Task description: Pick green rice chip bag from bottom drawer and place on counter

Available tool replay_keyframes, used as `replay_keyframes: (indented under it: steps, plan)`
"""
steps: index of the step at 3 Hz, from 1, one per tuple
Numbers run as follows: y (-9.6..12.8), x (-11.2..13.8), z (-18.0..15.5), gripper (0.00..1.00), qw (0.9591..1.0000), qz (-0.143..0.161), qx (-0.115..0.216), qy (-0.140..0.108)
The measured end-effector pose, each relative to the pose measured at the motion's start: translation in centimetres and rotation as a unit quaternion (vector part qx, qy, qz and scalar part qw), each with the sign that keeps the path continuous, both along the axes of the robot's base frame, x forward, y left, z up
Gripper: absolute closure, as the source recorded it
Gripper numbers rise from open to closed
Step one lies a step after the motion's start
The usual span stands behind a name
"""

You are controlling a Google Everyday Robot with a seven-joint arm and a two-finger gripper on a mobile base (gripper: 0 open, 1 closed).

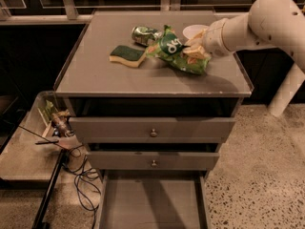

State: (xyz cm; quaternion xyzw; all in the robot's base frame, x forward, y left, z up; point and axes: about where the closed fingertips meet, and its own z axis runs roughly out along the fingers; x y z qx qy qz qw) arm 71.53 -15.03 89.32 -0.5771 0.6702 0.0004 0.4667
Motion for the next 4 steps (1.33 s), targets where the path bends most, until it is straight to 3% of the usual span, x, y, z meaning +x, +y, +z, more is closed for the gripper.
replay_keyframes:
  steps: [1,2,4]
  plan:
    - [-0.05,-0.13,-2.49,1.0,0.9994,0.011,-0.009,0.033]
    - [0.06,-0.12,-2.23,1.0,0.9994,0.011,-0.009,0.033]
    - [0.06,-0.12,-2.23,0.59,0.9994,0.011,-0.009,0.033]
